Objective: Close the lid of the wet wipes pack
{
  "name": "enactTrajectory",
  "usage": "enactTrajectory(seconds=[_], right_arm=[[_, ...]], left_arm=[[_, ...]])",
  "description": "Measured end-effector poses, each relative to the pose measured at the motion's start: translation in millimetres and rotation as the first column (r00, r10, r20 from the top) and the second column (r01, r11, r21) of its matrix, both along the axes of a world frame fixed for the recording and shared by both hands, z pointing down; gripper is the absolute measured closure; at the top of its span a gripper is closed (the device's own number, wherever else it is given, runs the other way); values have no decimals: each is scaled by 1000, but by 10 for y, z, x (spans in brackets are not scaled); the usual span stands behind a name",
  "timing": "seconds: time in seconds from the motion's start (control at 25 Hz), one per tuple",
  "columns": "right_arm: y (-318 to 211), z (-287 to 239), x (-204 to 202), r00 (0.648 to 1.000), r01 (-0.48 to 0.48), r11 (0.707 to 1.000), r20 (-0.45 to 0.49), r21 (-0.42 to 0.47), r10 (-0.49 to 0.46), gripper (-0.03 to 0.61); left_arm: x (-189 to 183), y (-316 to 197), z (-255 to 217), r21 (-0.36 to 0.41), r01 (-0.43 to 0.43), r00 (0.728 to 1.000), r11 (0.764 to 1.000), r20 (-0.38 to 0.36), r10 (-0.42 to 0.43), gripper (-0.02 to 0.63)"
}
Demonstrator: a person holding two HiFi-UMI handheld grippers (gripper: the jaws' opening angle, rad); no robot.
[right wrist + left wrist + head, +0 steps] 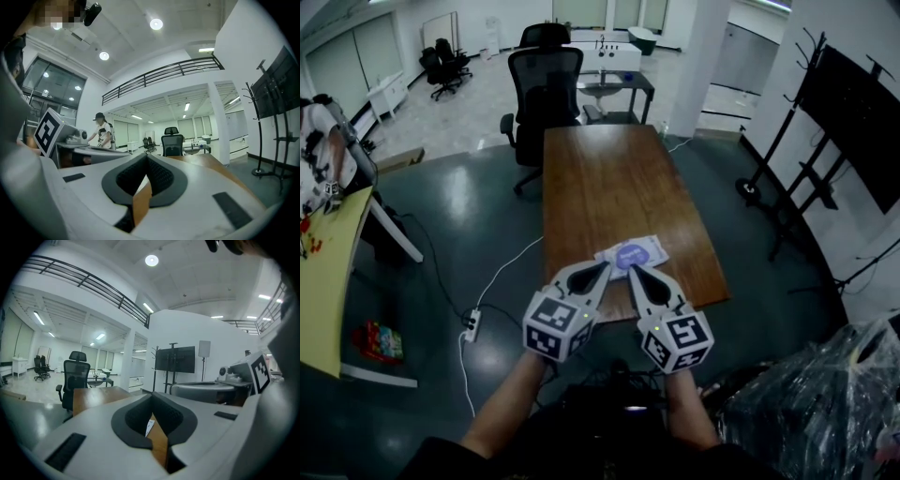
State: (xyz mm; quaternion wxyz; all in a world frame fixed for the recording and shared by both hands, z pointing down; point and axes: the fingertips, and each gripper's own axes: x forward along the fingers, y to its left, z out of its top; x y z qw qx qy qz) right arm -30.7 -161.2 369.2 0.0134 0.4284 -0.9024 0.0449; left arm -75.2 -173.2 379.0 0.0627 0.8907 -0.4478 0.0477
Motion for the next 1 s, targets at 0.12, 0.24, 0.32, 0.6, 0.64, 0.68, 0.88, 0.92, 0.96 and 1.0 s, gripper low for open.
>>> enactTrajectory(seconds=[0.12,0.24,0.32,0.6,0.64,0.68,0.88,0.92,0.96,1.0], right_arm=[[97,-23,-27,1000,-8,1000,1,6,8,568],[139,-28,-52,1000,-13,1000,5,10,13,568],[153,-34,-73,1000,-16,1000,3,14,16,568],[187,-12,-82,1000,-10,1000,1,10,10,568],[187,-20,-70,1000,-14,1000,-1,9,14,568],[187,-27,-59,1000,-17,1000,-2,10,17,569],[144,-14,-48,1000,-14,1000,-1,15,14,568],[141,-14,-55,1000,-11,1000,-1,17,11,568],[140,-14,-61,1000,-8,1000,-1,18,8,569],[139,-14,-62,1000,-7,1000,-2,18,7,568]], left_arm=[[-6,102,8,-4,-16,1000,1000,-4,16,607],[-34,142,15,1,-22,1000,1000,1,22,607],[-38,157,5,3,-28,1000,1000,-7,28,607],[-38,194,6,4,-32,999,999,-17,32,607],[-35,192,7,4,-31,999,999,-17,32,607],[-30,190,5,4,-32,999,999,-18,32,607],[-40,137,82,4,-31,999,1000,-5,31,607],[-39,137,75,3,-33,999,999,-9,33,607],[-34,142,61,1,-35,999,999,-15,35,607],[-31,145,54,0,-36,999,999,-16,36,607]])
